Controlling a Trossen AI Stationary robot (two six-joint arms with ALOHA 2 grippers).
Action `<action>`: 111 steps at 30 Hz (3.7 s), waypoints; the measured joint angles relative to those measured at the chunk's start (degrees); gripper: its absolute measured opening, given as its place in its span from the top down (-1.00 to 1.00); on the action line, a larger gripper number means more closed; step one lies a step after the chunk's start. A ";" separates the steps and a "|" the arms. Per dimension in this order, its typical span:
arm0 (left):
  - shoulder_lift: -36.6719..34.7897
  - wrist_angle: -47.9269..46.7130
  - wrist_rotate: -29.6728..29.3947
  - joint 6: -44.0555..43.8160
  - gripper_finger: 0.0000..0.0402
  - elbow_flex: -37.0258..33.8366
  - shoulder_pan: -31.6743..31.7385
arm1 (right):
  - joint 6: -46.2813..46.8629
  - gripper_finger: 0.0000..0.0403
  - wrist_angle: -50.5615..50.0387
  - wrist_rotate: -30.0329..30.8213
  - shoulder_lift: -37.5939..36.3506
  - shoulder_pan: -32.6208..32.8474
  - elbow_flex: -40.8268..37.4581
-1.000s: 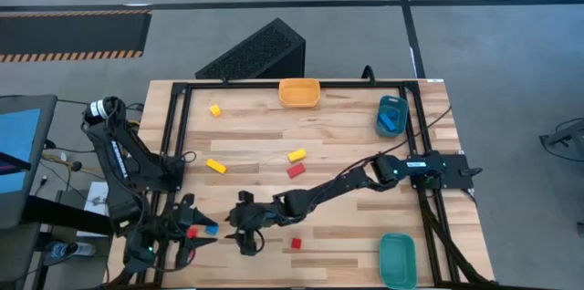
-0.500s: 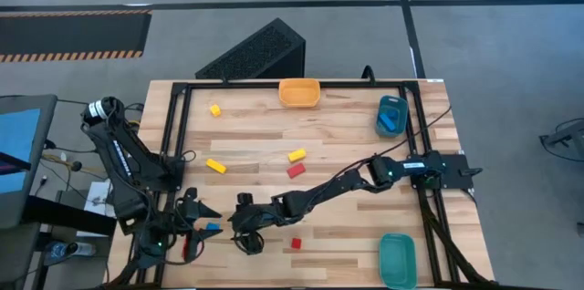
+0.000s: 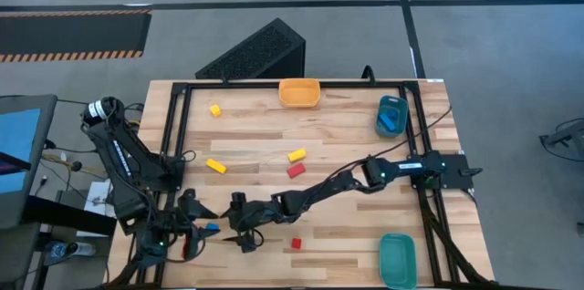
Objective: Sort & place blocks by color
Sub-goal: Put the blue block into the blue bin
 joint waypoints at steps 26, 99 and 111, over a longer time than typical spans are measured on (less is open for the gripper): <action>0.17 0.40 15.40 -6.59 0.07 -10.19 -0.02 | 22.09 -0.66 -15.61 -0.96 -8.17 -2.74 -0.07; -8.35 18.07 -3.01 24.37 0.43 -11.74 8.35 | 69.52 -0.16 -12.82 9.14 -43.72 1.85 -33.25; -8.41 31.34 -11.34 50.30 0.42 -11.38 11.28 | 74.24 -0.46 -7.64 6.62 -43.72 -1.31 -33.25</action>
